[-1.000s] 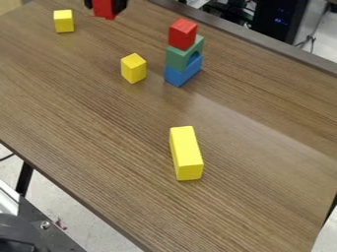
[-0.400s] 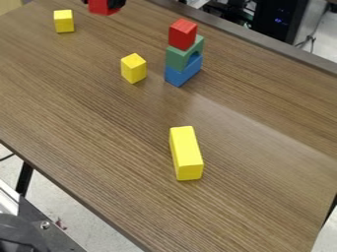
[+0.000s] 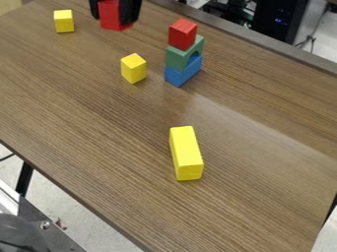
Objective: Put the red cube on top of the tower
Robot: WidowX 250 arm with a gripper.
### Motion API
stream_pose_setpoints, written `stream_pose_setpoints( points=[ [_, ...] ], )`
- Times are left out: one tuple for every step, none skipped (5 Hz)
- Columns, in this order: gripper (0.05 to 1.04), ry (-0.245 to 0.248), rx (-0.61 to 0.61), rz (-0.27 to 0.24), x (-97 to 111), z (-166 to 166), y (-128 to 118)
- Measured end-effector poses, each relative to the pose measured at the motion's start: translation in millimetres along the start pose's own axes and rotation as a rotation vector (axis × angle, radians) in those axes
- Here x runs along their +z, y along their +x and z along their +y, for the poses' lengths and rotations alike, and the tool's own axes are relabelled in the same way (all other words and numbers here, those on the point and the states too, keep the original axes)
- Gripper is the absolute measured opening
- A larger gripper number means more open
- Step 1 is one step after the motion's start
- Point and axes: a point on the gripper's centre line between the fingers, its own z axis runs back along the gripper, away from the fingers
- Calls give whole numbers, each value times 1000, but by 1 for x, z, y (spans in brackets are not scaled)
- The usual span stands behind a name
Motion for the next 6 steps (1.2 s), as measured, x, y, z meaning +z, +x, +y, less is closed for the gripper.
stream_pose_setpoints(
  points=[
    [592,2,-40,-3,-13,-13,1],
    [592,22,-84,-16,-21,-27,6],
    [592,24,-122,-42,-25,-37,12],
    [592,31,-137,-56,-25,-41,15],
    [592,40,-141,-68,-23,-42,17],
    [592,49,-150,-120,-12,-45,19]
  ],
)
